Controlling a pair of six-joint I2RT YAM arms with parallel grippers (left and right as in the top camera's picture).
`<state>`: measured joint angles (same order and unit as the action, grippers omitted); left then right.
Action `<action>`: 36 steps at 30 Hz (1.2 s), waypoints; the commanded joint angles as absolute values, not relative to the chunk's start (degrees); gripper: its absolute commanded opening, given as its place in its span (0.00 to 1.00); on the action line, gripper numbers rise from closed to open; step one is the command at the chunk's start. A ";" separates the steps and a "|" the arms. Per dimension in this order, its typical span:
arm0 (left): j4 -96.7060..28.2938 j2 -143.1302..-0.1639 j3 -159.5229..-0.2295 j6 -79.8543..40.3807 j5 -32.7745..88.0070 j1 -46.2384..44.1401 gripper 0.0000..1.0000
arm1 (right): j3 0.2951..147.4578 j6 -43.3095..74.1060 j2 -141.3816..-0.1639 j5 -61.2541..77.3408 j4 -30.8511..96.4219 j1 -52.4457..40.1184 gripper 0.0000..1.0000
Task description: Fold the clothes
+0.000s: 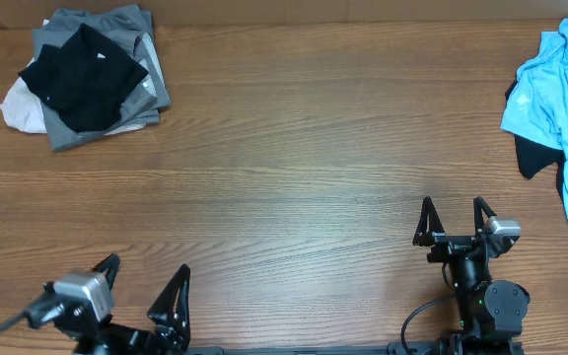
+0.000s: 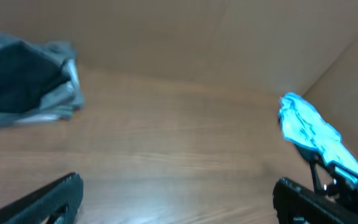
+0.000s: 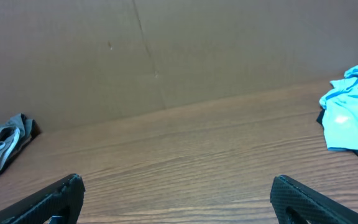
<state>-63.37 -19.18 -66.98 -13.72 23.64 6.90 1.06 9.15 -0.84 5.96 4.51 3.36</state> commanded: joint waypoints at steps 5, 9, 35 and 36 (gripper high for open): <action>-46.02 -7.25 -43.33 -21.26 16.36 1.30 1.00 | 0.45 8.93 -0.16 5.65 4.29 3.62 1.00; -35.46 -4.03 -32.51 -21.80 14.98 0.27 1.00 | 0.45 8.93 -0.16 5.65 4.32 3.62 1.00; -3.27 -0.19 -0.27 -4.69 4.60 -1.08 1.00 | 0.45 8.93 -0.16 5.65 4.29 3.62 1.00; -4.19 -0.19 -0.27 -3.16 5.17 -1.08 1.00 | 0.45 8.93 -0.16 5.65 4.32 3.62 1.00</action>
